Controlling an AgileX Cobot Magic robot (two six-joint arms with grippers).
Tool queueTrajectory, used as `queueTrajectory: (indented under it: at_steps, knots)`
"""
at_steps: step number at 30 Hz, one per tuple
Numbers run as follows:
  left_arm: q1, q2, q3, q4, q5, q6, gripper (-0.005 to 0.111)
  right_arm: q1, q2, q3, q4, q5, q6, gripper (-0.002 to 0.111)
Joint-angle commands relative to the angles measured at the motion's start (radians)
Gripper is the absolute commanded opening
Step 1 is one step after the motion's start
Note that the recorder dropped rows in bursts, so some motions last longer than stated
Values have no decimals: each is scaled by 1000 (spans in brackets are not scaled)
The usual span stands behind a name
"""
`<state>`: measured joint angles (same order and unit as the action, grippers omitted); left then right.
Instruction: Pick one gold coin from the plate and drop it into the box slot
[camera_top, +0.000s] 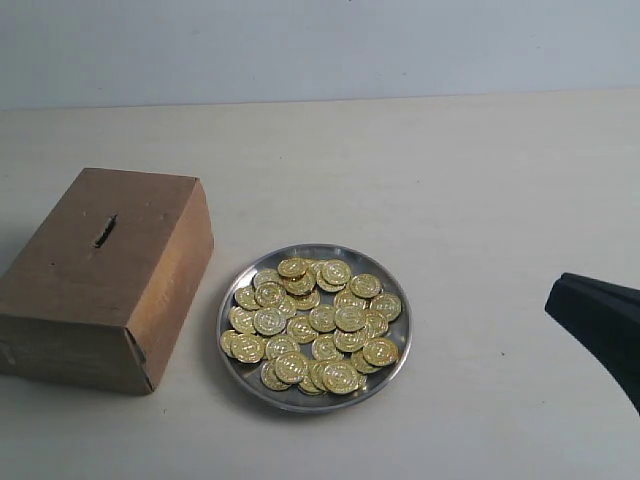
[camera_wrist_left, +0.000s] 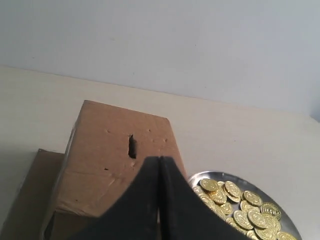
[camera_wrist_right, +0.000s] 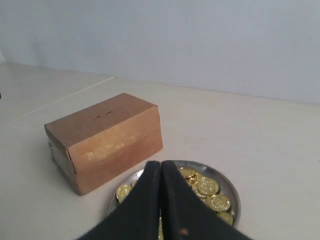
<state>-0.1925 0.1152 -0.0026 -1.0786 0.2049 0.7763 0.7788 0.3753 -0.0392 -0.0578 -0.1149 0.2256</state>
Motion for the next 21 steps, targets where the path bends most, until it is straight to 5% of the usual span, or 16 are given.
queueTrajectory:
  at_steps: [1, 13, 21]
  knots:
    - [-7, -5, 3, 13, -15, 6, 0, -5, -1, 38, 0, -19, -18, 0]
    - [-7, -5, 3, 32, 74, 8, 0, -5, -1, 39, -3, 77, -22, 0]
    - [-7, -5, 3, 108, -133, 23, 0, -5, -1, 39, -3, 65, -29, 0]
